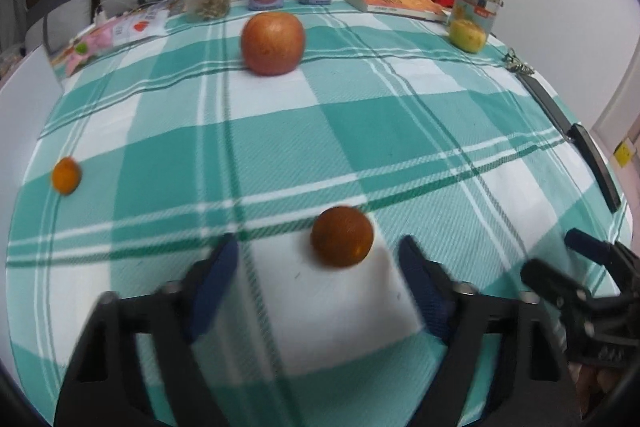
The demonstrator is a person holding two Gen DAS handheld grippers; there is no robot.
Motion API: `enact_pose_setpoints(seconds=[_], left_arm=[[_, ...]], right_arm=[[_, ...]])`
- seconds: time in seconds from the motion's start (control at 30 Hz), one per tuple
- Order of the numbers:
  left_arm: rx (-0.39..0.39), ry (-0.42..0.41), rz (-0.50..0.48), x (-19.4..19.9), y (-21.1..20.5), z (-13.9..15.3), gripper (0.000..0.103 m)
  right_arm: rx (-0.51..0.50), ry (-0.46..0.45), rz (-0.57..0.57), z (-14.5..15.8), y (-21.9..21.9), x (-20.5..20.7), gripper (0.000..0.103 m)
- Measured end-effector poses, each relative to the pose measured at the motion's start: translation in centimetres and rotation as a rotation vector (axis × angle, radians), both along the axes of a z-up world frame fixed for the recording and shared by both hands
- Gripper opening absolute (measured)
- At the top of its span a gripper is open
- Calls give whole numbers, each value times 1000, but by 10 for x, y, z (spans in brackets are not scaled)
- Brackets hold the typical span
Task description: Organize fruits
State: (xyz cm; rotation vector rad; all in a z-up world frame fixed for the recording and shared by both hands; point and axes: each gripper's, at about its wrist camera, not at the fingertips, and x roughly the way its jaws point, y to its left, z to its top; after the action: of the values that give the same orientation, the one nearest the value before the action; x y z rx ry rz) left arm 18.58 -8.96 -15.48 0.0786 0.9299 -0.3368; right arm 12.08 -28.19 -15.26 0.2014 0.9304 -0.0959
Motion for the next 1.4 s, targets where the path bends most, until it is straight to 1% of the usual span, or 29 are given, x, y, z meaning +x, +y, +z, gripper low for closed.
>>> enact_pose_setpoints(seconds=[0.03, 0.07, 0.1, 0.13, 0.23, 0.33, 0.4, 0.5, 0.6, 0.67, 0.8, 0.83, 0.9, 0.93, 0.97, 1.03, 1.07, 1.1, 1.13, 1.17, 1.2, 1.3, 1.33, 1.4], left_arm=[[6, 10, -7, 2, -3, -2, 62], [13, 3, -7, 2, -4, -2, 57], [16, -8, -14, 1, -5, -1, 49], [10, -6, -30, 0, -6, -1, 30], [-10, -6, -43, -4, 0, 3, 29], [-22, -23, -37, -10, 12, 14, 29], [-18, -32, -21, -15, 28, 23, 29], [-2, -42, 35, -21, 62, 30, 29], [23, -39, 96, -20, 87, 25, 29], [20, -28, 125, -19, 97, 19, 29], [49, -31, 148, -16, 103, 4, 31], [60, -34, 152, -16, 103, 1, 33], [88, -53, 166, -16, 101, -3, 55], [97, -62, 174, -17, 102, -4, 79], [105, -75, 186, -17, 102, -6, 91], [109, -72, 193, -18, 103, -9, 91], [107, -61, 193, -18, 104, -11, 91], [103, -62, 193, -18, 104, -10, 91], [100, -55, 195, -17, 105, -11, 93], [94, -50, 200, -16, 106, -11, 95], [83, -39, 211, -15, 109, -12, 96], [71, -31, 217, -15, 111, -13, 97], [71, -30, 217, -15, 111, -13, 98], [69, -30, 219, -15, 111, -13, 98]], right_arm=[[1, -1, 0, 0, 0, 0, 100], [2, -1, 1, 0, 0, 0, 100], [3, -2, 0, 0, 0, 0, 100], [5, -1, 0, 0, 0, 0, 100], [9, -2, -5, 0, -1, 1, 100], [10, -3, -5, 0, 0, 2, 100], [15, -5, -3, 0, 0, 2, 100], [23, -8, -1, 0, 0, 2, 100], [23, -7, 5, 0, 3, 3, 100], [12, -5, 14, -1, 6, 3, 100], [-20, 0, 33, -3, 12, 2, 100], [-25, 1, 36, -3, 12, 2, 100], [-33, 4, 42, -4, 13, 2, 100], [-40, 5, 46, -4, 14, 2, 100], [-43, 7, 49, -4, 14, 2, 100], [-25, 11, 56, -3, 11, 4, 100], [10, 5, 57, 1, 7, 7, 100], [47, -15, 45, 9, -2, 12, 100], [63, -41, 32, 17, -9, 18, 100], [64, -83, 20, 29, -21, 30, 100], [54, -104, 14, 36, -29, 42, 100], [-19, -163, -34, 60, -66, 98, 100], [-36, -170, -50, 63, -79, 118, 100], [-58, -144, -102, 65, -108, 166, 100]])
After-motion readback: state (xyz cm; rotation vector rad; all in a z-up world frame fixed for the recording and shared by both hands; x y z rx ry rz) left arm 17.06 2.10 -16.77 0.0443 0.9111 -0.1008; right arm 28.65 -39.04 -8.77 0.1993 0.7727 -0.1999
